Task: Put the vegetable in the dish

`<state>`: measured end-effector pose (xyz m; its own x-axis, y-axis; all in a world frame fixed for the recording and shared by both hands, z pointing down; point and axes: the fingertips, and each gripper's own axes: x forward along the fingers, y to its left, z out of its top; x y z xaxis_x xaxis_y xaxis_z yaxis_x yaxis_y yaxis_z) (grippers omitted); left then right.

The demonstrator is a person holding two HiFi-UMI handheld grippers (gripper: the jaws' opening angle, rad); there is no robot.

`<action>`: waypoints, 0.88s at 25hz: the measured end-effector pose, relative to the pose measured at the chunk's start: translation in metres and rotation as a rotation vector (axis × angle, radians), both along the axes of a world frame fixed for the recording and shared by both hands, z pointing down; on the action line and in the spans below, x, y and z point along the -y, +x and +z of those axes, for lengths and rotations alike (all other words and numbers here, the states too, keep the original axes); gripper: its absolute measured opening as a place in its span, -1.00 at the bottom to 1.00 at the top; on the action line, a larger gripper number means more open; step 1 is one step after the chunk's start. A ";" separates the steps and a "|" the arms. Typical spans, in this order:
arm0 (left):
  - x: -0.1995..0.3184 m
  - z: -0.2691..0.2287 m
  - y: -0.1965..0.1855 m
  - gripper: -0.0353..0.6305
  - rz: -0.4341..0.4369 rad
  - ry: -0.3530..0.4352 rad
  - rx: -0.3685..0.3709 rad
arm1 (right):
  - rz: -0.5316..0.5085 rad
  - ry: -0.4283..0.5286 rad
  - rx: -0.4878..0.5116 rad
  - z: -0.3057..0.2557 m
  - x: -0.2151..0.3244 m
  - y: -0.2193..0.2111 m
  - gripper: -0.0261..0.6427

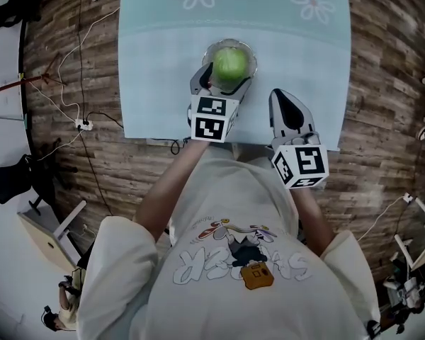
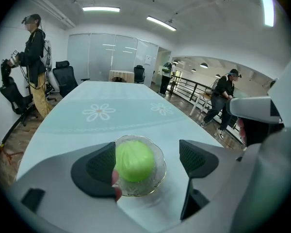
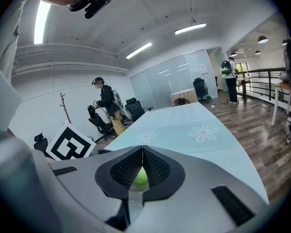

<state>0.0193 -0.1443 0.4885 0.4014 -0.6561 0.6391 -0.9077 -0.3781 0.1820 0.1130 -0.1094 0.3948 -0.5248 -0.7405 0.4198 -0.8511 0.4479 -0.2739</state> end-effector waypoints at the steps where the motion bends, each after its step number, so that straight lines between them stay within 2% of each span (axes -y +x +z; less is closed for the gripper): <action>1: -0.004 -0.005 0.001 0.37 0.002 0.002 -0.002 | 0.002 0.000 -0.001 -0.002 -0.001 0.003 -0.85; 14: -0.051 -0.076 0.018 0.30 0.050 0.071 -0.042 | -0.044 0.061 0.008 -0.035 -0.005 0.009 -0.85; 22: -0.073 -0.124 0.008 0.21 0.058 0.121 -0.069 | -0.071 0.050 0.034 -0.042 -0.020 -0.001 -0.86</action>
<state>0.0274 -0.0709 0.3649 0.4811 -0.7010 0.5265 -0.8706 -0.4524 0.1933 0.1117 -0.0891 0.3533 -0.5896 -0.7207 0.3647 -0.8076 0.5202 -0.2777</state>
